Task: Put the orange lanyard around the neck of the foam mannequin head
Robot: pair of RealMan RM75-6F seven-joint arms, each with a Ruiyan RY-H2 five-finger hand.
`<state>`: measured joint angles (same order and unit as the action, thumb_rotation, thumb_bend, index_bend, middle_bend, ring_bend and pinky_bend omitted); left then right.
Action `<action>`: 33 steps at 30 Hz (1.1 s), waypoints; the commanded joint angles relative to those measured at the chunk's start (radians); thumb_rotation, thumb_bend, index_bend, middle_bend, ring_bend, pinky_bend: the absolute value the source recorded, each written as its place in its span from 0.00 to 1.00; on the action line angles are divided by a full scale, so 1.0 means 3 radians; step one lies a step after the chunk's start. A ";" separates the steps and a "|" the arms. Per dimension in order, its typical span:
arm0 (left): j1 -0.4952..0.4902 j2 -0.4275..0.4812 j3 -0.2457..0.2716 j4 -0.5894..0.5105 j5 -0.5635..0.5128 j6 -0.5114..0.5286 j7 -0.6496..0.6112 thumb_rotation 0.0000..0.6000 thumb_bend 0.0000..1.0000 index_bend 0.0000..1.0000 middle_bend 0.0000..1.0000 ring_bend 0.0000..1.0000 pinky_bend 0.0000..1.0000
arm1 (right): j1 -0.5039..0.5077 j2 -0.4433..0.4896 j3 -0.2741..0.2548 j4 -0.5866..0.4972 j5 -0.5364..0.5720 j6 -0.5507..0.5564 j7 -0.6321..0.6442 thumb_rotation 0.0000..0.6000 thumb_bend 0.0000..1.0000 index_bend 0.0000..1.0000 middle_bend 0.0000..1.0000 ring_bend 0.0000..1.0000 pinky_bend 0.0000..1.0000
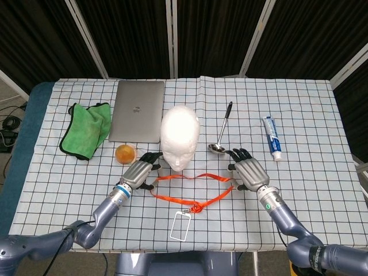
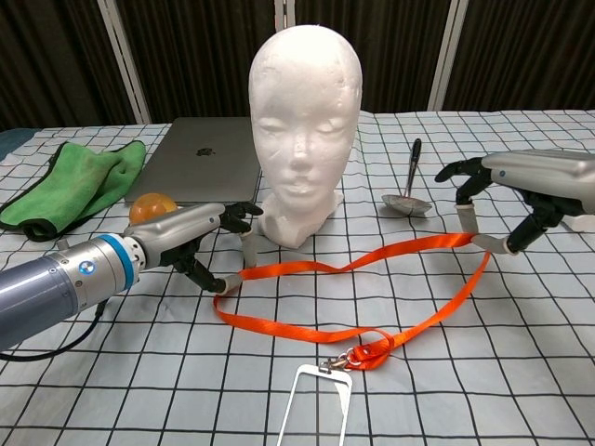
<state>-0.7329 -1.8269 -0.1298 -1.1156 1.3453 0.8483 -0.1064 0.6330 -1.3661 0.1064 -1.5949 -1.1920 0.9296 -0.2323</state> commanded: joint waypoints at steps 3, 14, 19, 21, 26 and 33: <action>0.0002 -0.0012 -0.0012 -0.0001 -0.0067 -0.0017 0.0084 1.00 0.48 0.48 0.00 0.00 0.00 | -0.0003 0.0014 -0.0005 -0.0007 -0.0010 0.0004 0.0007 1.00 0.46 0.69 0.08 0.00 0.00; 0.0009 -0.0042 -0.0026 0.0039 -0.0160 -0.0032 0.0185 1.00 0.48 0.51 0.00 0.00 0.00 | -0.0007 0.0037 -0.0007 -0.0024 -0.0027 0.0011 0.0026 1.00 0.46 0.69 0.08 0.00 0.00; 0.0010 -0.0048 -0.0029 0.0033 -0.0180 -0.0050 0.0171 1.00 0.52 0.61 0.00 0.00 0.00 | -0.0004 0.0046 -0.0003 -0.0039 -0.0034 0.0018 0.0023 1.00 0.46 0.69 0.08 0.00 0.00; 0.0012 -0.0045 -0.0029 0.0020 -0.0185 -0.0057 0.0152 1.00 0.52 0.63 0.00 0.00 0.00 | -0.0003 0.0053 -0.0001 -0.0050 -0.0040 0.0023 0.0021 1.00 0.46 0.69 0.08 0.00 0.00; 0.0022 0.0006 -0.0009 -0.0055 -0.0126 -0.0013 0.0125 1.00 0.52 0.63 0.00 0.00 0.00 | -0.0006 0.0082 -0.0008 -0.0091 -0.0084 0.0050 0.0003 1.00 0.46 0.69 0.09 0.00 0.00; 0.0067 0.0162 0.0075 -0.0241 0.0071 0.0149 0.0081 1.00 0.52 0.64 0.00 0.00 0.00 | -0.0030 0.0169 -0.0053 -0.0205 -0.0245 0.0131 -0.0036 1.00 0.46 0.70 0.09 0.00 0.00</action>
<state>-0.7179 -1.7913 -0.1153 -1.1739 1.3513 0.8792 -0.0767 0.6268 -1.3242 0.0955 -1.6452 -1.2520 0.9612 -0.2403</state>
